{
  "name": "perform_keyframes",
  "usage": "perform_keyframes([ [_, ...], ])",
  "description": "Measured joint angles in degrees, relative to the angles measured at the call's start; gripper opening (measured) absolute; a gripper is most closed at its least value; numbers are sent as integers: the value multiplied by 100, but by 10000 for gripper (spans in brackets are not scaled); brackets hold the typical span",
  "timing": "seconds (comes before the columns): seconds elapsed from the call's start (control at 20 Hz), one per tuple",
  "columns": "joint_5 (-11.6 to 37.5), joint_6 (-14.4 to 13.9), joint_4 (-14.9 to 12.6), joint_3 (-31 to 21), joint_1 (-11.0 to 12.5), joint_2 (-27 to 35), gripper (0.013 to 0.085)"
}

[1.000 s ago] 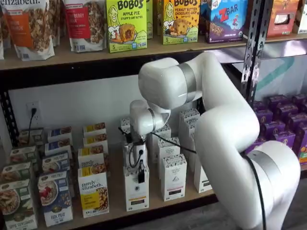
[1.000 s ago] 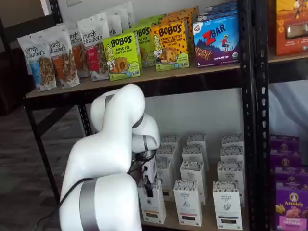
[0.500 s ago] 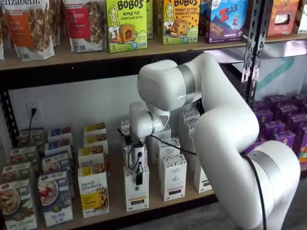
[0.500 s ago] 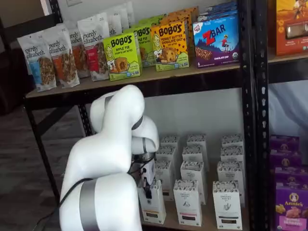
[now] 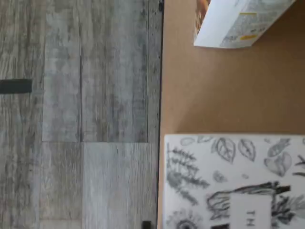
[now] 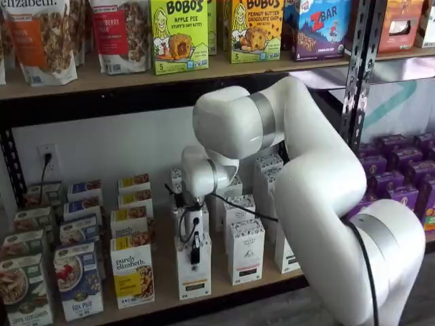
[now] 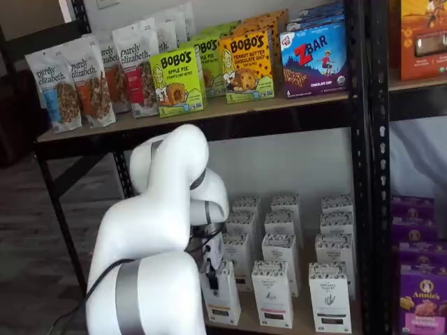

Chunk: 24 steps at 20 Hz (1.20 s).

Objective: Pick up the white box with a yellow strip in the middle, on the bottom shelf, the fourth box from the left

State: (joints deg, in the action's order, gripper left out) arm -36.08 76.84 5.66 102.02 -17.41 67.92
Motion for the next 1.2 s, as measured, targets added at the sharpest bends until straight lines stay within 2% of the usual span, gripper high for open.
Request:
perform_keyframes([
  [0.1, 29, 8, 29, -15, -17, -9, 570],
  [0.15, 30, 6, 35, -17, -24, -11, 570],
  [0.2, 30, 6, 43, -22, -31, -16, 530],
  [0.4, -14, -113, -80, -33, -46, -32, 530],
  [0.6, -47, -71, -29, -98, -47, -85, 530],
  [0.65, -57, -30, 16, -136, -44, -113, 490],
  [0.8, 33, -40, -7, -262, -36, -184, 490],
  [1.0, 85, -145, -141, -509, -31, -345, 490],
  [1.2, 215, -248, -236, -976, -61, -636, 490],
])
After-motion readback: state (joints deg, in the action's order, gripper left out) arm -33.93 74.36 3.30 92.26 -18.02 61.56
